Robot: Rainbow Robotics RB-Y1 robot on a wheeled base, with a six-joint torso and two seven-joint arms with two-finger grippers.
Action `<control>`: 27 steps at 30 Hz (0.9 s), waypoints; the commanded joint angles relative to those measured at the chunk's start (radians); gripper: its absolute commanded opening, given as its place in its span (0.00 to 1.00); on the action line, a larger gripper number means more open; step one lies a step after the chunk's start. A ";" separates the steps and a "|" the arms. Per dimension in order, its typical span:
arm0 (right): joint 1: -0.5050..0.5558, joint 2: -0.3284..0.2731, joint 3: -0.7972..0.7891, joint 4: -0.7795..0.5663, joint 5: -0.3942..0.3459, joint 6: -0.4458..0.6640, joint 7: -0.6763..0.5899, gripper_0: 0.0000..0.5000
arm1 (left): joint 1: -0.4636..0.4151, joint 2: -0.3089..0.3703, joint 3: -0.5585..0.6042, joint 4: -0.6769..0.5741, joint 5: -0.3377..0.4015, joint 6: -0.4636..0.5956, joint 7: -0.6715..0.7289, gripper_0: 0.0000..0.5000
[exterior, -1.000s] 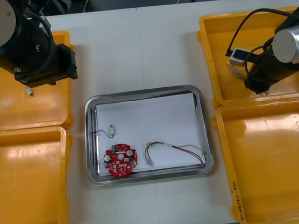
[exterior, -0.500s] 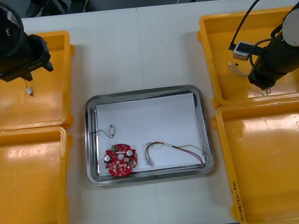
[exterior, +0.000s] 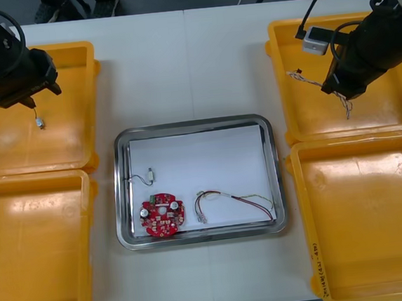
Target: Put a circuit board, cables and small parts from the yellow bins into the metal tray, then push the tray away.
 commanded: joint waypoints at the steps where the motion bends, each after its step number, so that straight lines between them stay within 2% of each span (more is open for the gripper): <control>1: -0.056 -0.032 -0.028 -0.064 -0.083 0.031 0.000 0.00 | -0.066 0.048 0.022 0.059 -0.012 -0.068 -0.077 1.00; 4: -0.056 -0.021 -0.022 -0.101 -0.111 0.051 0.000 0.00 | -0.068 0.048 0.022 0.094 -0.012 -0.107 -0.086 1.00; 13: -0.056 0.043 0.024 -0.225 -0.112 0.113 -0.017 0.00 | -0.105 0.078 -0.045 0.221 -0.002 -0.185 -0.196 1.00; 18: -0.056 0.068 0.075 -0.254 -0.105 0.104 -0.023 0.00 | -0.126 0.100 -0.088 0.295 0.010 -0.242 -0.262 1.00; 27: -0.060 0.108 0.174 -0.268 -0.082 0.060 -0.017 0.00 | -0.126 0.103 -0.091 0.410 0.024 -0.311 -0.383 1.00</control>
